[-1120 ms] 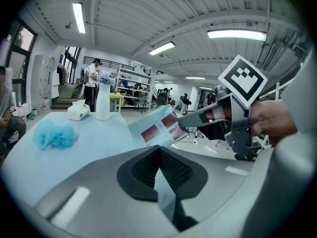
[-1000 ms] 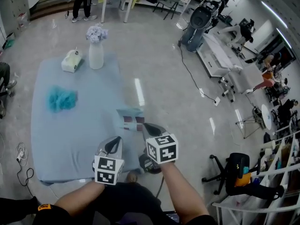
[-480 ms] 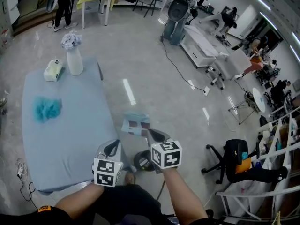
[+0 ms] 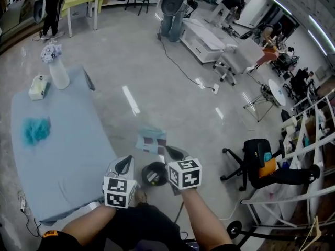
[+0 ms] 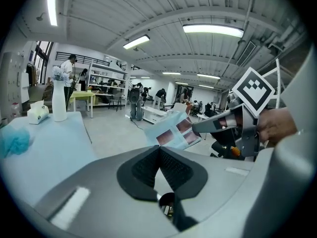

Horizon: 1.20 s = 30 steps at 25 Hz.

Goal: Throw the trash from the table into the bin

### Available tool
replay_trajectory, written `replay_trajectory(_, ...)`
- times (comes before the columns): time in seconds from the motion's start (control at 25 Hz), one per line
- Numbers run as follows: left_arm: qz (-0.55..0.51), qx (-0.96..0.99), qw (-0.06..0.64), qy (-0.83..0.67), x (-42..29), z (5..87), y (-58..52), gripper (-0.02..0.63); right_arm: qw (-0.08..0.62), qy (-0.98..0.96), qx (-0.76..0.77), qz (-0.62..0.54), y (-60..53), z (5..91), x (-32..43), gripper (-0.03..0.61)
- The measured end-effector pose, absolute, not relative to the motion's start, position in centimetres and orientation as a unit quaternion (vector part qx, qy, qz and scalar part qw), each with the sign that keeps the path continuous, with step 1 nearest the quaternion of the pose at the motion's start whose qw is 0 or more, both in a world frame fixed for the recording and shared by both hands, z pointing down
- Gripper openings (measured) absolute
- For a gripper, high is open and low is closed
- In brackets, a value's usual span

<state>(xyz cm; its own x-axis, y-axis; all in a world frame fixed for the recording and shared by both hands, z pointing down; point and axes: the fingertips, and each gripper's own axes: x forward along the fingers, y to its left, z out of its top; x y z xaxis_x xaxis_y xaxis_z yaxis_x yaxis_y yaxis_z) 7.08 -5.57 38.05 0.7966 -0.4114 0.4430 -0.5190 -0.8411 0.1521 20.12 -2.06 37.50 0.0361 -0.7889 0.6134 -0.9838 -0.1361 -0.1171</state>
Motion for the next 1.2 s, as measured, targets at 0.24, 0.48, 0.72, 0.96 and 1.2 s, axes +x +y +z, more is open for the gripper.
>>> replay_trajectory(0.24, 0.208, 0.942, 0.134, -0.225, 9.9, 39.3, -2.8, 0.008, 0.171, -0.615, 0.711, 0.295, 1.7, 39.2, 22.7, 0.005)
replay_trajectory(0.48, 0.221, 0.944, 0.129, -0.21, 12.4, 40.7, -0.4, 0.007, 0.176, -0.596, 0.717, 0.316, 5.5, 42.2, 24.8, 0.005)
replay_trajectory(0.72, 0.235, 0.943, 0.126, -0.201, 14.4, 42.5, 1.0, 0.008, 0.183, -0.58, 0.716, 0.343, 8.4, 46.1, 26.0, 0.005)
replay_trajectory(0.96, 0.248, 0.939, 0.135, -0.195, 16.2, 44.6, 2.1, 0.008, 0.191, -0.565, 0.714, 0.367, 10.5, 49.3, 27.1, 0.005)
replay_trajectory(1.2, 0.268, 0.932, 0.143, -0.197, 17.4, 47.7, 2.5, 0.008, 0.199, -0.543, 0.713, 0.396, 12.2, 53.5, 28.4, 0.005)
